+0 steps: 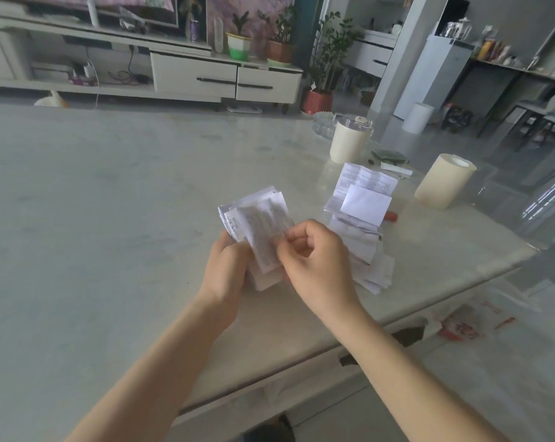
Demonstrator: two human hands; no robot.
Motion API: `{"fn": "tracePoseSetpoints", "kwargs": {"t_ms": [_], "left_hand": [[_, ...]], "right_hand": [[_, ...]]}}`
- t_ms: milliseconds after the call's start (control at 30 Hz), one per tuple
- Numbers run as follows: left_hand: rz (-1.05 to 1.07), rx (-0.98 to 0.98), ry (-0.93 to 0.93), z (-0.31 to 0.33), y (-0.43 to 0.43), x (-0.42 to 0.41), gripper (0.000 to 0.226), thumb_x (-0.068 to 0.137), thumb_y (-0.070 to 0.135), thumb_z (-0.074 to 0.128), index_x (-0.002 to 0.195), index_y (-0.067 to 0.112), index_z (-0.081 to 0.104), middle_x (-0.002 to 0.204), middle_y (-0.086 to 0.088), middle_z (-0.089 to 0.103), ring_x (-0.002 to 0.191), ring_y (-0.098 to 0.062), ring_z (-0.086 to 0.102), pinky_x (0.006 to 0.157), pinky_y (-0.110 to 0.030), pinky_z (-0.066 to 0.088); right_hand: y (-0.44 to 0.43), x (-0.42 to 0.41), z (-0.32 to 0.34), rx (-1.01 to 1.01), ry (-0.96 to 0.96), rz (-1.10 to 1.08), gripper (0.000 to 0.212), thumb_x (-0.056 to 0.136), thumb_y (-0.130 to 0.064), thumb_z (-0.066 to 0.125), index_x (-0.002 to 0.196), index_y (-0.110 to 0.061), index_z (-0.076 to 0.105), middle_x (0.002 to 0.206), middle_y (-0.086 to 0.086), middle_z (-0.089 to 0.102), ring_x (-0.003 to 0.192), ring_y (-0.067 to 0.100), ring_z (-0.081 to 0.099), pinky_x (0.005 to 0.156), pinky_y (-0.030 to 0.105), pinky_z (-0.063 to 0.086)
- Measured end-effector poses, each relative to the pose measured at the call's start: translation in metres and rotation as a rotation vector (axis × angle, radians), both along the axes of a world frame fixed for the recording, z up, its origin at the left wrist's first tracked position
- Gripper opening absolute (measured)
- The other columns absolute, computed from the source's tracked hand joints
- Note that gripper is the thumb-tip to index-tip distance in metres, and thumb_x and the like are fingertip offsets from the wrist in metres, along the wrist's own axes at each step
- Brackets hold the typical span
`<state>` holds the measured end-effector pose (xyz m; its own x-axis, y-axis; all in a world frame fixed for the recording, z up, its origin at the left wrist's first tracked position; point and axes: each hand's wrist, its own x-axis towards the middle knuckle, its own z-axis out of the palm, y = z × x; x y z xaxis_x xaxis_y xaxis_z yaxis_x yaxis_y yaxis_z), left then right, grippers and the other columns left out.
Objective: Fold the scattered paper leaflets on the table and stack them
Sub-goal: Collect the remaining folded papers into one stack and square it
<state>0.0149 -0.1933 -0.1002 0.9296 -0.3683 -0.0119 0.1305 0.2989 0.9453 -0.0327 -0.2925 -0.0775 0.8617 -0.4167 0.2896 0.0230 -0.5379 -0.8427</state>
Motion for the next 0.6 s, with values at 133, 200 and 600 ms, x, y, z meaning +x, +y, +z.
{"fn": "tracePoseSetpoints", "kwargs": {"t_ms": [133,200,600], "left_hand": [[0.045,-0.077,0.074,0.0,-0.001,0.0,0.031,0.073,0.02,0.042,0.09,0.008,0.065,0.087,-0.012,0.068,0.088,-0.029,0.063,0.076,-0.039,0.051],[-0.003,-0.102,0.09,0.002,-0.001,0.0,0.041,0.088,0.039,0.04,0.1,0.009,0.066,0.092,-0.009,0.07,0.089,-0.026,0.066,0.074,-0.035,0.053],[0.052,0.022,0.016,-0.001,-0.006,0.001,0.021,0.09,0.011,0.057,0.11,0.006,0.062,0.099,-0.012,0.07,0.093,-0.028,0.067,0.083,-0.043,0.055]], "right_hand": [[0.003,0.0,-0.004,-0.095,-0.018,-0.017,0.016,0.084,-0.01,0.061,0.072,-0.012,0.051,0.056,-0.01,0.05,0.054,0.0,0.051,0.051,0.01,0.038],[0.004,0.0,-0.005,-0.111,-0.01,-0.038,0.016,0.085,-0.009,0.059,0.073,-0.012,0.049,0.056,-0.009,0.049,0.054,0.0,0.05,0.052,0.011,0.038],[-0.105,-0.005,0.014,-0.359,0.377,-0.1,0.025,0.086,-0.026,0.063,0.11,-0.016,0.063,0.113,0.004,0.063,0.091,0.011,0.056,0.077,0.016,0.041]]}}
